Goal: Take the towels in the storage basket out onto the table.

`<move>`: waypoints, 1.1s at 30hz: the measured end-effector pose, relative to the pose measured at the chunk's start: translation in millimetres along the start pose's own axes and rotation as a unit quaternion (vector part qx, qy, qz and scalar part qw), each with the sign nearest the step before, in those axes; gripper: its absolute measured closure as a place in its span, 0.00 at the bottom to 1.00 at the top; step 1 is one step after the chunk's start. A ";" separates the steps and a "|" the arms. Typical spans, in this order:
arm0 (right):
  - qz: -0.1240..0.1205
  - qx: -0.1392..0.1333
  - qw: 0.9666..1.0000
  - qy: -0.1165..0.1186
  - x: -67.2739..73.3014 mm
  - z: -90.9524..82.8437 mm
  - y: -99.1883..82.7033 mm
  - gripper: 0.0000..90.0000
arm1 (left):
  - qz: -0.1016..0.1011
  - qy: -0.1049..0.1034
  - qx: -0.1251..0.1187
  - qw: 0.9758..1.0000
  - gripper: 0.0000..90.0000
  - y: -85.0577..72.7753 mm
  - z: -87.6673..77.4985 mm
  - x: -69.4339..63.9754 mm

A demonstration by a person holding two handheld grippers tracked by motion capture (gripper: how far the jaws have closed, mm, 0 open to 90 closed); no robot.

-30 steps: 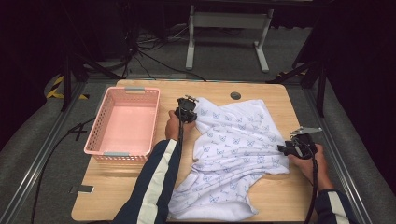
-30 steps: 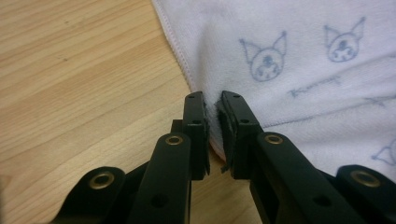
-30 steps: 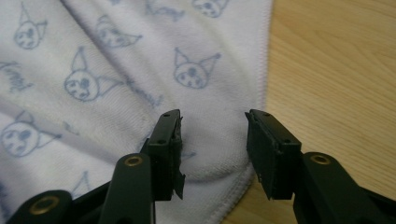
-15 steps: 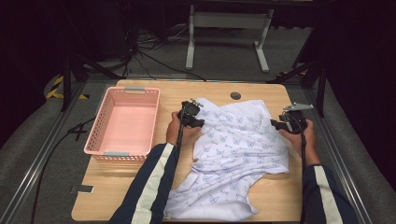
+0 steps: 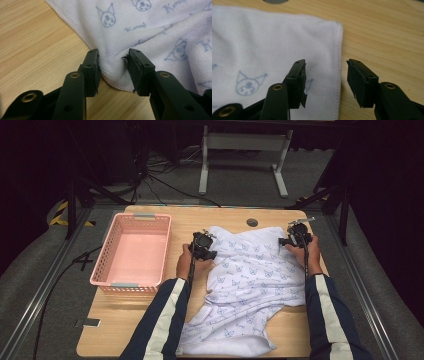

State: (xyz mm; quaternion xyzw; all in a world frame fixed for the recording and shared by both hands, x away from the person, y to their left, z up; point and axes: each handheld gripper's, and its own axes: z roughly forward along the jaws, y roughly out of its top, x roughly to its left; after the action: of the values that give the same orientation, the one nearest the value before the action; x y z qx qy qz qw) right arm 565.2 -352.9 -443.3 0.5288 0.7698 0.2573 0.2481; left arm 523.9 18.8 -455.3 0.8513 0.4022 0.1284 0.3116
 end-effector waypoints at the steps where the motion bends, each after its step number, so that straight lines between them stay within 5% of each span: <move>1: -0.002 0.003 1.000 -0.010 -1.0 1.9 -0.9 0.53 | -0.004 0.001 0.002 1.000 0.69 -0.7 -1.1 1.2; 7: 0.055 0.009 0.997 -0.047 -24.6 -6.6 -13.5 0.55 | -0.030 0.019 0.001 0.999 0.73 -4.7 -4.6 13.2; 11: 0.122 0.007 0.991 -0.060 -42.9 -15.5 -28.3 0.54 | -0.023 0.029 0.013 0.999 0.77 -0.8 -4.7 11.1; 14: 0.107 0.012 0.992 -0.070 -38.6 -18.6 -29.5 0.54 | -0.024 0.030 0.012 0.999 0.79 -1.3 -4.9 11.4; 17: 0.086 0.011 0.994 -0.071 -33.8 -21.6 -30.2 0.52 | -0.032 0.055 0.020 0.998 0.63 2.7 -4.0 10.7; 19: 0.060 -0.004 0.996 -0.061 -28.3 -30.7 -31.2 0.54 | -0.018 0.047 0.013 0.999 0.61 4.6 -7.9 7.5; 23: 0.022 -0.053 0.998 0.001 -17.4 -63.9 -36.4 0.54 | 0.026 0.007 -0.003 1.000 0.59 -1.4 -24.8 -9.2; 27: -0.037 -0.049 0.996 0.067 4.7 -98.2 -57.8 0.53 | 0.060 -0.023 0.011 0.998 0.61 -20.5 -35.1 -24.4; 32: -0.061 -0.037 0.990 0.118 28.3 -123.0 -91.5 0.53 | 0.072 -0.028 0.014 0.997 0.65 -37.4 -36.8 -36.4; 33: -0.077 -0.036 0.988 0.128 41.9 -134.3 -108.7 0.52 | 0.074 -0.013 0.008 0.997 0.65 -42.7 -34.4 -39.3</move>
State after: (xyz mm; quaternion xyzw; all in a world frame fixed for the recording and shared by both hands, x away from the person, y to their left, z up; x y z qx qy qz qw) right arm 389.4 -365.0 -419.5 0.4215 0.8240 0.3302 0.1853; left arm 456.7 24.1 -454.5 0.8826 0.3354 0.1372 0.2996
